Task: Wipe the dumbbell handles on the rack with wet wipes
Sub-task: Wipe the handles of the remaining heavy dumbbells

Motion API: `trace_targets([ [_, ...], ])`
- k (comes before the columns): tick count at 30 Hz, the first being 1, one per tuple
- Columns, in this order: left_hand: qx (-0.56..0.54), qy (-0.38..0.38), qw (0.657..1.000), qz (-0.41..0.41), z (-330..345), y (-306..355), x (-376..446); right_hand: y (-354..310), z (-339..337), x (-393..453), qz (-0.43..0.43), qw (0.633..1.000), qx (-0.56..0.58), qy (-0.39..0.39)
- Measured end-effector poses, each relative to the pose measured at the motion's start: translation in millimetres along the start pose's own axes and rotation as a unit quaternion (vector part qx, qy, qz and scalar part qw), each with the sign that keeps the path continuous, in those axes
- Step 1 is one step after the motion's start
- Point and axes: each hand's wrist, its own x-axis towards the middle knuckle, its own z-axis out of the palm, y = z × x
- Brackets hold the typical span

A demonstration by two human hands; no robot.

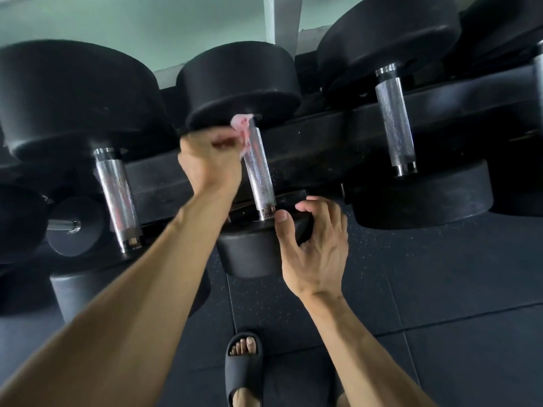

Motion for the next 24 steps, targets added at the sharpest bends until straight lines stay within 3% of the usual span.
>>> trace_targets([
  [3,-0.029,0.006,0.999,-0.016,6.1,0.3,7.6,-0.3,0.5,0.1,0.003,1.000,0.000,-0.003],
  [7,0.035,-0.074,0.995,0.051,-5.8,-12.1,-25.2,-1.6,-1.7,0.1,0.006,1.000,-0.001,-0.007],
  [13,0.005,0.014,0.997,0.073,11.1,-0.3,3.6,-1.5,-0.2,0.1,0.009,1.000,0.004,-0.007],
  [18,0.083,-0.117,0.983,0.115,-13.0,-21.7,-21.4,-0.7,-2.1,0.0,0.005,1.000,0.002,-0.004],
  [24,0.051,-0.032,0.985,0.160,4.3,-8.1,3.4,-0.2,0.3,0.5,0.002,1.000,0.007,-0.001],
])
